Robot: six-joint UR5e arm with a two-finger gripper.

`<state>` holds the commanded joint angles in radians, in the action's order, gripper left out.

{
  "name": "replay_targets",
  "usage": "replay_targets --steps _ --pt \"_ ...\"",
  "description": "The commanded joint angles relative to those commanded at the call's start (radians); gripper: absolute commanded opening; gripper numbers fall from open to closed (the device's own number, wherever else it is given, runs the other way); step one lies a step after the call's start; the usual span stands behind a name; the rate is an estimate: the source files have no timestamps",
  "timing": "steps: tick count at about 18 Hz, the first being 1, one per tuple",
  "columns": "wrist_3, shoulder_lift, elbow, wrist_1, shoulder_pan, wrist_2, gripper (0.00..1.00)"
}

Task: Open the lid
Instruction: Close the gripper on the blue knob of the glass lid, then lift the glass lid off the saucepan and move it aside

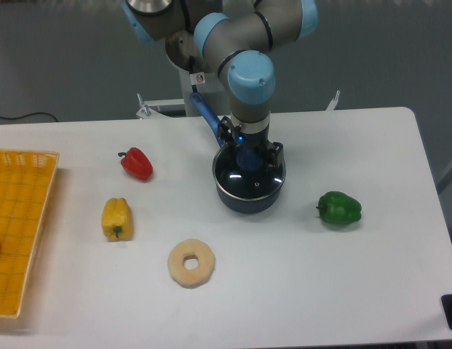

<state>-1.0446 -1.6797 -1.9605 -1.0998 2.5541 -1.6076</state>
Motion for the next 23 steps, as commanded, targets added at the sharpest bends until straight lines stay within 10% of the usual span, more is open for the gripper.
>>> replay_targets --steps 7,23 --pt "0.008 -0.006 0.022 -0.008 0.000 -0.002 0.52" --pt "0.008 -0.008 0.155 -0.135 0.011 0.005 0.51"
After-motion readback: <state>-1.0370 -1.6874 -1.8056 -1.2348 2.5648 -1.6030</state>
